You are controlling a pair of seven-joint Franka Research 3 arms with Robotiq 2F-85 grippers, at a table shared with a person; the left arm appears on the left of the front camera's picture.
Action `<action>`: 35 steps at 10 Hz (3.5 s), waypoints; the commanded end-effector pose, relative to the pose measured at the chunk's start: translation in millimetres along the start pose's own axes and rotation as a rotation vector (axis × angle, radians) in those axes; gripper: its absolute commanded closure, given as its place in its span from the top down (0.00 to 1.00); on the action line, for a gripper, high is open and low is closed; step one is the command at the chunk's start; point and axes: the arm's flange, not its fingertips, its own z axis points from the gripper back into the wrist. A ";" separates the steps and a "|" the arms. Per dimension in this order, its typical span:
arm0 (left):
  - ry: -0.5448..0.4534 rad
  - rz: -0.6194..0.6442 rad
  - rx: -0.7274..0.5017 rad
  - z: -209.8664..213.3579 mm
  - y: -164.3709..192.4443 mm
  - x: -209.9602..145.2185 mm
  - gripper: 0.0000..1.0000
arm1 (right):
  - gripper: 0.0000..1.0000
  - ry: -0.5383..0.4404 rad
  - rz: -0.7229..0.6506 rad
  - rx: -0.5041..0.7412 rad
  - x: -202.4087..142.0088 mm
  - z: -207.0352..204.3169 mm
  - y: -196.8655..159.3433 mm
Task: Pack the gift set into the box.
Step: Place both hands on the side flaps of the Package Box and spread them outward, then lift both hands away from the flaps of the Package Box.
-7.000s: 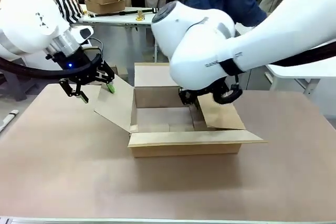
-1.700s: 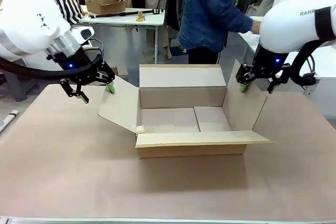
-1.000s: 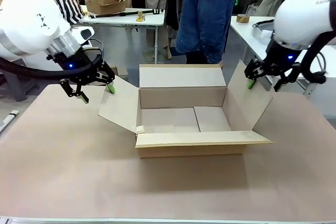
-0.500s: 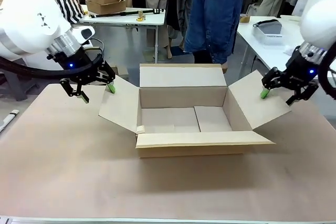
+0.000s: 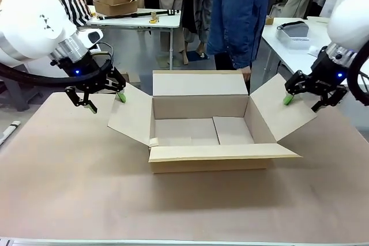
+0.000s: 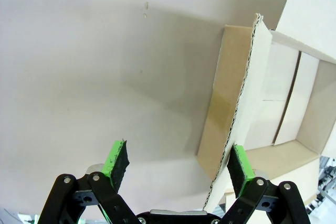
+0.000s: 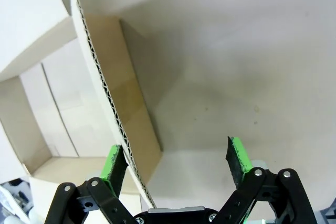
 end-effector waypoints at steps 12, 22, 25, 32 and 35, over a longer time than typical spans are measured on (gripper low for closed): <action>-0.012 0.012 0.017 1.5 -1.0 -0.3 1.00 | 1.00 0.000 -0.011 -0.029 -0.5 2.0 -3.0; -0.012 0.012 0.017 1.5 -1.0 -0.3 1.00 | 1.00 0.000 -0.011 -0.029 -0.5 2.0 -3.0; -0.012 0.012 0.017 1.5 -1.0 -0.3 1.00 | 1.00 0.000 -0.011 -0.029 -0.5 2.0 -3.0; -0.012 0.012 0.017 1.5 -1.0 -0.3 1.00 | 1.00 0.000 -0.011 -0.029 -0.5 2.0 -3.0; -0.012 0.012 0.017 1.5 -1.0 -0.3 1.00 | 1.00 0.000 -0.011 -0.029 -0.5 2.0 -3.0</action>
